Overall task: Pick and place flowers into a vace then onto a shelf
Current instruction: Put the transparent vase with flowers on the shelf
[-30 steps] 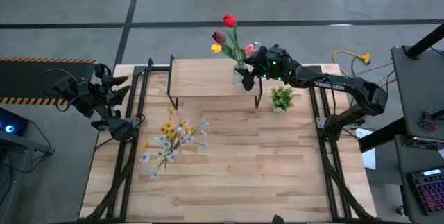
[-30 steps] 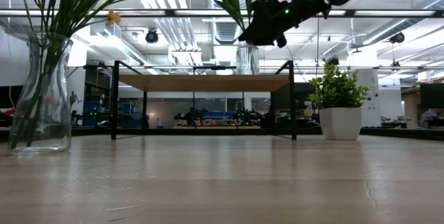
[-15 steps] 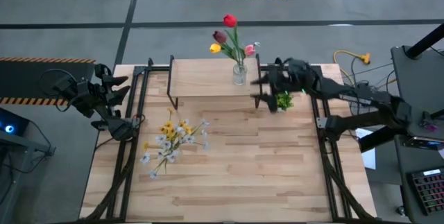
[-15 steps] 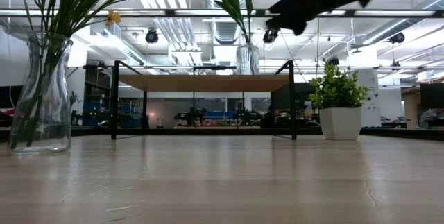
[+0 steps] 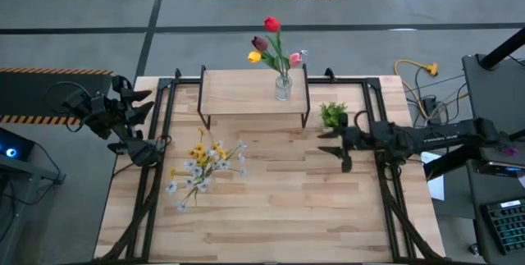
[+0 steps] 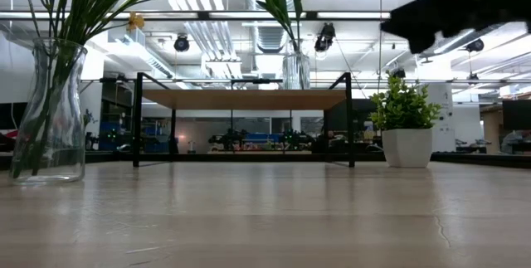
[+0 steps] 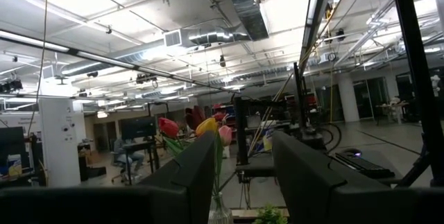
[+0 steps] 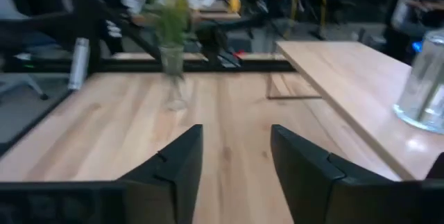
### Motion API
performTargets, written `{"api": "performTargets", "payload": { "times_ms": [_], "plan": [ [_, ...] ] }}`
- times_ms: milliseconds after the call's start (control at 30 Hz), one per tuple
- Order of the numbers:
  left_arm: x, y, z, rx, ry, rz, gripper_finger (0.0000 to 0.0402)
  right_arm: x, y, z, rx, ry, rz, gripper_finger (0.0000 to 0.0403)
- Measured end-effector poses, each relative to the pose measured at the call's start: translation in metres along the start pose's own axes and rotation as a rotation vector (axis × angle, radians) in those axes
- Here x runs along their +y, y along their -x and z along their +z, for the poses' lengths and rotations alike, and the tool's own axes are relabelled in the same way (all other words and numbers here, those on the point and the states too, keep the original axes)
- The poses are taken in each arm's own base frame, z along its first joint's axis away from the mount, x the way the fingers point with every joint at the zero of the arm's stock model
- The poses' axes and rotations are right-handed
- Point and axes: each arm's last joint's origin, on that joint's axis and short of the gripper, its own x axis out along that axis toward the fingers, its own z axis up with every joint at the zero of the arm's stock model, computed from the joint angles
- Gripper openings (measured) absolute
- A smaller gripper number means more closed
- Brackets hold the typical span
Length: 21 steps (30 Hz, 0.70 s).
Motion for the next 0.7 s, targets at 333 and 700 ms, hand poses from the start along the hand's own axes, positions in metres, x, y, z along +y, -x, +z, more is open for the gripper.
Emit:
{"api": "performTargets", "payload": {
  "times_ms": [333,700],
  "plan": [
    [-0.001,0.000,-0.001,0.002,-0.003,-0.001,0.0128,0.004,0.035,-0.032,-0.193,0.061,0.116,0.0057],
    [-0.003,0.000,-0.004,0.016,-0.020,-0.012,0.0128,0.002,0.048,-0.045,-0.295,0.105,0.109,0.0011]
  ]
}}
